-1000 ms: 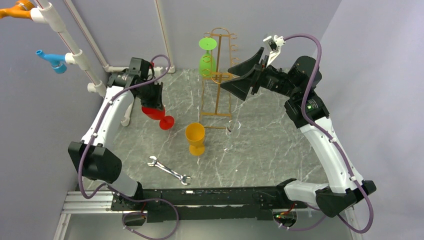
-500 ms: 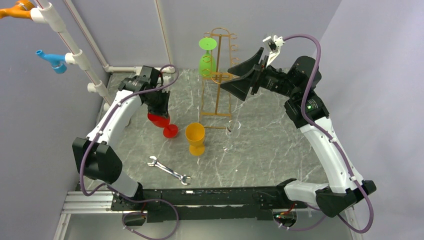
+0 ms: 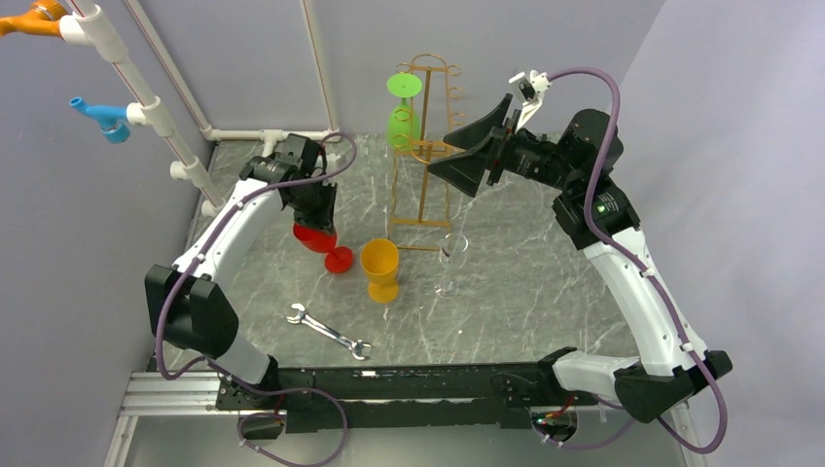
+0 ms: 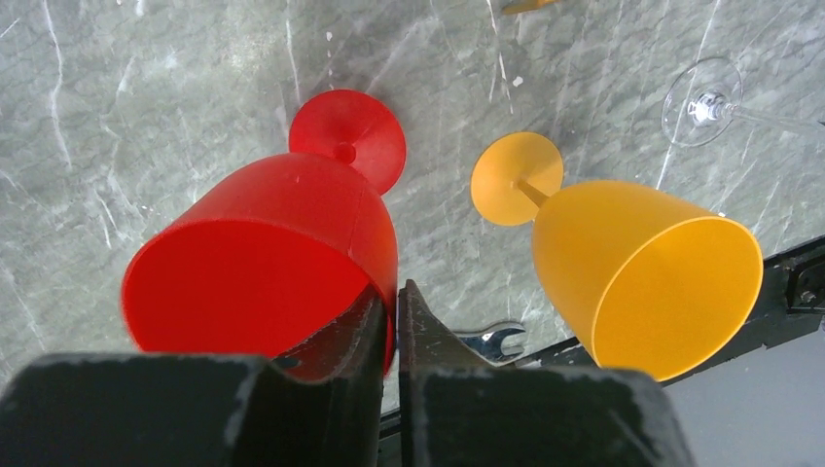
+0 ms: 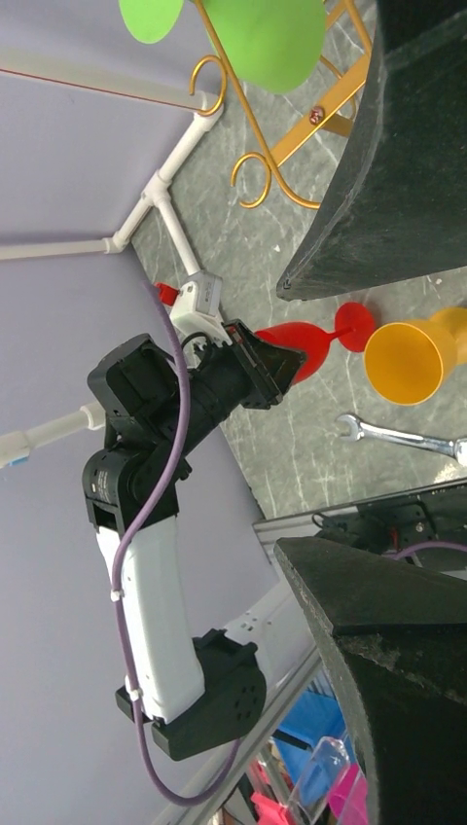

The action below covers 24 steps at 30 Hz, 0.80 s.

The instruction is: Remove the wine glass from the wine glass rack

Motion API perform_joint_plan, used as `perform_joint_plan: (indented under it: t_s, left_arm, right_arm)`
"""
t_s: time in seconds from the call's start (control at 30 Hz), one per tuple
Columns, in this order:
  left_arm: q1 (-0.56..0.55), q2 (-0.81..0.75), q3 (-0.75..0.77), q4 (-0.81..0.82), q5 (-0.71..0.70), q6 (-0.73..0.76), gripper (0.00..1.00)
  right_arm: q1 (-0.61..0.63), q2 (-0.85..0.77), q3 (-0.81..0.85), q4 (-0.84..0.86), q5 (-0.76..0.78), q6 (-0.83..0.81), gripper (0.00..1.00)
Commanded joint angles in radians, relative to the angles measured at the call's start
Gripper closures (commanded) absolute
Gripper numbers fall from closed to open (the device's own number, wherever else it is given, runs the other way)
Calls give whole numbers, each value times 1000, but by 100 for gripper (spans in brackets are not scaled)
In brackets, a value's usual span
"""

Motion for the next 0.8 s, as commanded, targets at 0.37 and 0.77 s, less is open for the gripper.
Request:
perform_joint_plan:
  t_s: [0.37,0.77]
  left_arm:
    - [-46,-22,42,13,-3,-24,61]
    - [-51,-103,120,-14,49,-23,53]
  right_arm:
    - [6,-28,7,3,21,-31,7]
    - [5,-42,4,-4,28,-35,4]
